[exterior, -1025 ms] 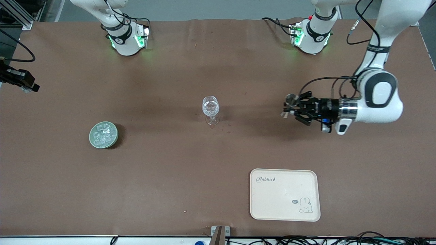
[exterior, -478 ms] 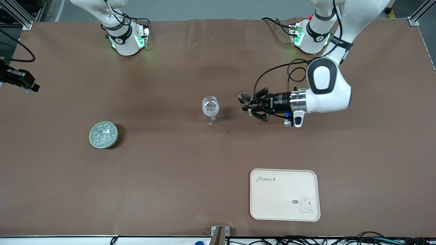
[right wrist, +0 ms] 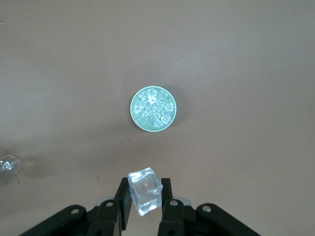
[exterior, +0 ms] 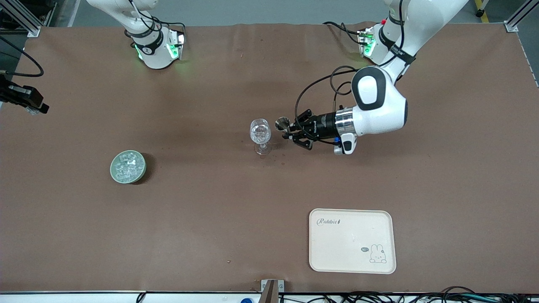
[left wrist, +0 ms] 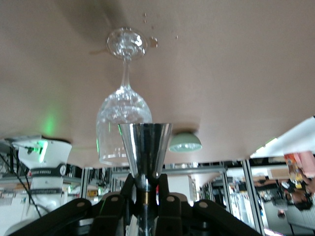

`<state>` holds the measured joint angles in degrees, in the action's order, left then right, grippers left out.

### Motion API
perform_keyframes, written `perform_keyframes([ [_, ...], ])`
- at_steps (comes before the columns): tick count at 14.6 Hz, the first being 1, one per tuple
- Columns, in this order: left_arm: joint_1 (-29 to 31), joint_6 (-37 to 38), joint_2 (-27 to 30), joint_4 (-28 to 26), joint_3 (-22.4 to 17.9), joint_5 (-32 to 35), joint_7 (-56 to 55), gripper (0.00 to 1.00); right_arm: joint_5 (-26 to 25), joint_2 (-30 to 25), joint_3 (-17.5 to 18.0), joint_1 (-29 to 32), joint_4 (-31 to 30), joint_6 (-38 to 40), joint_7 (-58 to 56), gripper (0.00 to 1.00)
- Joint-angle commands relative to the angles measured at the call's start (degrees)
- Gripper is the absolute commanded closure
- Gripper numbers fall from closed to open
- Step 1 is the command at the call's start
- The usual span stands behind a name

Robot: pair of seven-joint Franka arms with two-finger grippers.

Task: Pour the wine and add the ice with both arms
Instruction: 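Tip the jigger over the wine glass rim with the left gripper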

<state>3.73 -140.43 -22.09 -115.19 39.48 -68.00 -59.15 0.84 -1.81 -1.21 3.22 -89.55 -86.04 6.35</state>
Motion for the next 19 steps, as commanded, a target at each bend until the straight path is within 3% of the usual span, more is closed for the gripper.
perform_keyframes([
  [1,0.05,-3.7,-4.09,3.56,2.79,7.51,-6.21,0.99,0.74,0.22,-0.37,-0.41,0.61,0.61,0.95,0.98],
  [7,-1.36,-3.71,-8.76,7.88,4.2,28.96,-21.25,0.99,0.74,0.14,-0.37,-0.41,0.52,0.61,0.95,0.98],
  [19,-2.15,-0.46,-9.11,8.93,5.79,48.47,-28.29,0.99,0.74,0.22,-0.37,-0.41,0.52,0.52,0.95,0.98],
])
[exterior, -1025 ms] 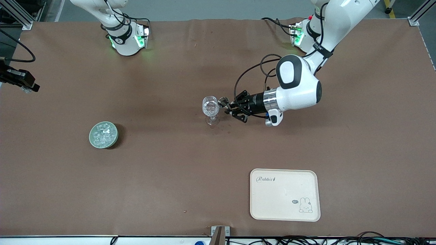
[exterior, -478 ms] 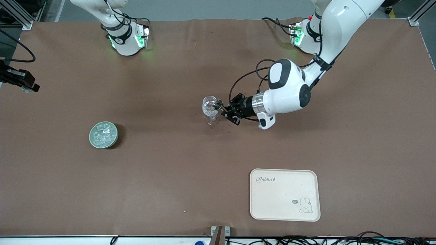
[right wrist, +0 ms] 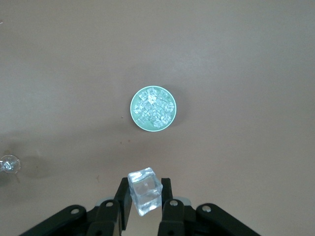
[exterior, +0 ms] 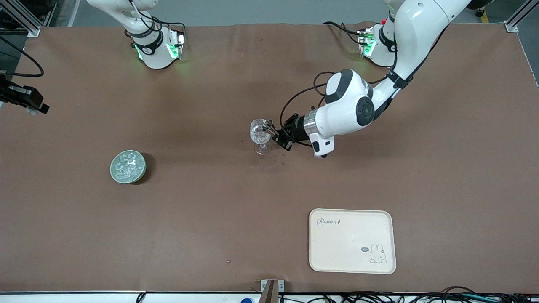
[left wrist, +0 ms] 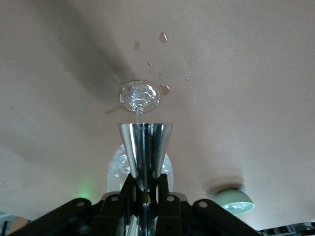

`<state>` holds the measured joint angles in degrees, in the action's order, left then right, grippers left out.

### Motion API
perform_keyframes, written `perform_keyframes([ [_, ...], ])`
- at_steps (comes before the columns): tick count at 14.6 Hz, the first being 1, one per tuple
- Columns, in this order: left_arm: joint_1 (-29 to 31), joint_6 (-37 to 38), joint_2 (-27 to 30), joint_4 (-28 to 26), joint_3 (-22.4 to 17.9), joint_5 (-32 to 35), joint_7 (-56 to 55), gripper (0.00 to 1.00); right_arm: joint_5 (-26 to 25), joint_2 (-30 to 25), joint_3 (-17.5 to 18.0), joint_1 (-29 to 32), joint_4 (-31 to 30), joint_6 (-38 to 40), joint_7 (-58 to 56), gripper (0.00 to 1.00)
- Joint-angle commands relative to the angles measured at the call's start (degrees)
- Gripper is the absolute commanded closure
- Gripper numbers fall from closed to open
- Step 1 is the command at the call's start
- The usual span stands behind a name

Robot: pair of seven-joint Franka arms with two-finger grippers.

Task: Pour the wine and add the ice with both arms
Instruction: 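Tip the jigger over the wine glass rim with the left gripper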

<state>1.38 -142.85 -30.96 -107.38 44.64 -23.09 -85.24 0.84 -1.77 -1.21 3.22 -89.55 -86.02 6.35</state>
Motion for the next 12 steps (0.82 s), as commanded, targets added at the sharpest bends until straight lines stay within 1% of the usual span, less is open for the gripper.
perform_keyframes([
  [1,0.2,2.22,-0.24,1.21,0.62,5.41,-3.69,0.99,0.74,0.18,-0.37,-0.41,0.52,0.5,0.95,0.98],
  [8,0.2,2.4,-0.24,2.61,2.2,12.97,-10.89,0.99,0.74,0.18,-0.37,-0.41,0.52,0.5,0.95,0.98],
  [12,0.03,2.31,-0.33,3.23,2.38,17.37,-14.95,0.99,0.74,0.18,-0.37,-0.41,0.52,0.5,0.95,0.98],
])
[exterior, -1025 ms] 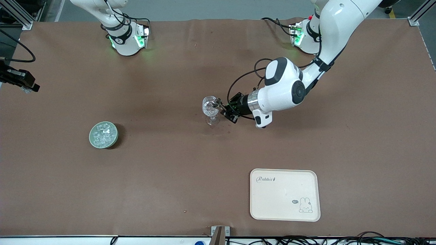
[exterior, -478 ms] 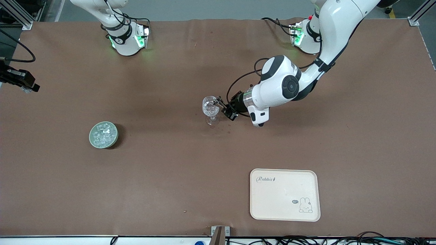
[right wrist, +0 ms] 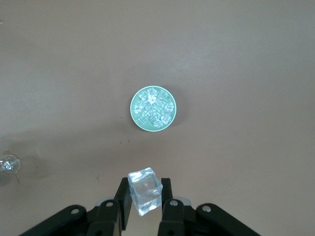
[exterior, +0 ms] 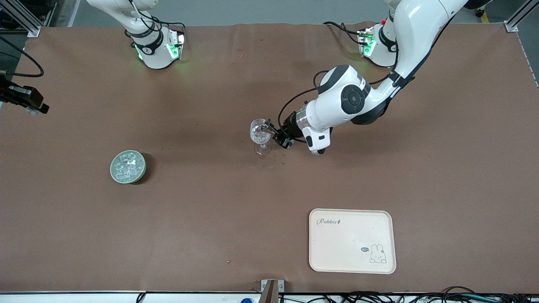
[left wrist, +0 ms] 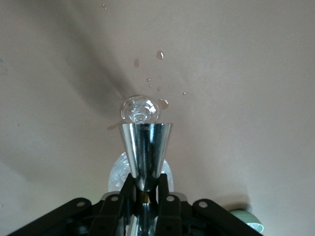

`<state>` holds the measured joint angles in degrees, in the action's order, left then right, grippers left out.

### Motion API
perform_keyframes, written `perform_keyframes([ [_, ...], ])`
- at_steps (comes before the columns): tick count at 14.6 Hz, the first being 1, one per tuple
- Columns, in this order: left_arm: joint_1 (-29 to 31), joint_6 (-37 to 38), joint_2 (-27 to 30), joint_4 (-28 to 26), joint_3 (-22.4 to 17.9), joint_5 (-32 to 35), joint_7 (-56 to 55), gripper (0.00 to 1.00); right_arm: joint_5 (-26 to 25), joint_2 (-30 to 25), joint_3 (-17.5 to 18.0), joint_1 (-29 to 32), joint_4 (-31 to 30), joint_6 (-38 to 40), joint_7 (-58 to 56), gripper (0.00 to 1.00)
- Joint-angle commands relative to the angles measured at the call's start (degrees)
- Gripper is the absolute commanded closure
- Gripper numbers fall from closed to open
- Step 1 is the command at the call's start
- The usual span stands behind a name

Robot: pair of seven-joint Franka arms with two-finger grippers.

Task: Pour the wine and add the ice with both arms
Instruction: 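Tip the jigger over the wine glass rim with the left gripper, then set the jigger on the tray while the right gripper brings ice over the glass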

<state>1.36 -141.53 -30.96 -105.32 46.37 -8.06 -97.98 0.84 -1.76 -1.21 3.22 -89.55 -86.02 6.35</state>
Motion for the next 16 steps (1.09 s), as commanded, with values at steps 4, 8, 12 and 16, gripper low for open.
perform_keyframes([
  [4,-0.84,0.99,-0.76,2.14,0.74,6.3,-6.33,0.99,0.74,0.18,-0.37,-0.41,0.43,0.5,0.95,0.98],
  [8,-1.27,0.99,-0.77,2.49,1.09,8.68,-8.53,0.99,0.83,0.18,-0.37,-0.41,0.43,0.41,0.95,0.98],
  [12,-2.15,0.99,-0.15,2.58,0.74,5.97,-8.63,0.99,0.74,0.18,-0.37,-0.41,0.43,0.5,0.95,0.98],
  [16,-1.28,0.99,0.02,2.23,0.47,0.0,-5.66,0.99,0.74,0.18,-0.37,-0.41,0.43,0.5,0.95,0.98],
])
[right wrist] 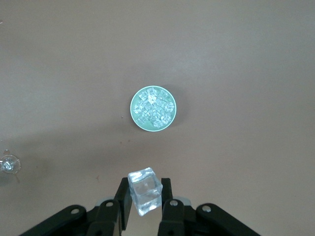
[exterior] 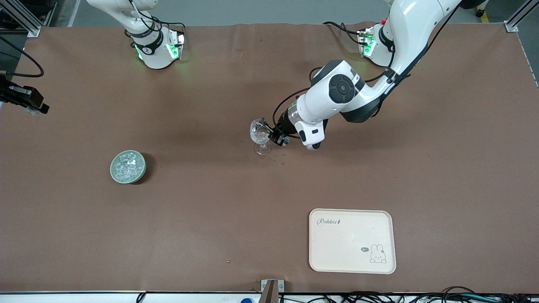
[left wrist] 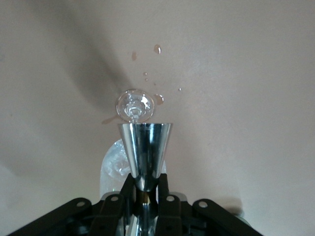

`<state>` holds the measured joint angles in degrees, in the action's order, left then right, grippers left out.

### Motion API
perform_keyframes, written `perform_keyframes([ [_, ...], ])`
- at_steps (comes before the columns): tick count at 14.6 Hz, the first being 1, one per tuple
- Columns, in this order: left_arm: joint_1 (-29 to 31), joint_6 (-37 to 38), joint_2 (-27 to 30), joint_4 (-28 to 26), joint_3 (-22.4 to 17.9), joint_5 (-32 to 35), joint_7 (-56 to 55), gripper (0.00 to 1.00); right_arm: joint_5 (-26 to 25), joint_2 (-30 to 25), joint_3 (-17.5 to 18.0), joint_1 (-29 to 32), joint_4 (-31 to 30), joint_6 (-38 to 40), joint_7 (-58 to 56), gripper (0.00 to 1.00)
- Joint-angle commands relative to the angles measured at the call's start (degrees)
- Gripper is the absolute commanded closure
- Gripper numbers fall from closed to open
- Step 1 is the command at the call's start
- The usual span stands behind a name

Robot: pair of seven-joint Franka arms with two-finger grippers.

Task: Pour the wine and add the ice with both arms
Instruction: 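Set the jigger on the tray while the right gripper brings ice over the glass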

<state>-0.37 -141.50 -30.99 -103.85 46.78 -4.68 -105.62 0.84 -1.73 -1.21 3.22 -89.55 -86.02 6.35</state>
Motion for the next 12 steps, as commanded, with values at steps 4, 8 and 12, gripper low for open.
perform_keyframes([
  [4,0.55,1.14,2.94,-0.55,-2.75,-17.44,13.22,0.99,0.82,0.15,0.15,-1.81,0.43,0.59,4.79,0.98],
  [8,0.55,5.17,6.11,-1.79,-8.18,-31.49,23.76,0.99,2.14,0.15,4.09,-4.01,0.43,0.76,15.85,0.98],
  [12,0.03,14.56,7.35,-1.35,-19.07,-45.13,36.51,0.99,4.86,0.41,13.84,-4.18,0.43,0.41,29.56,0.98],
])
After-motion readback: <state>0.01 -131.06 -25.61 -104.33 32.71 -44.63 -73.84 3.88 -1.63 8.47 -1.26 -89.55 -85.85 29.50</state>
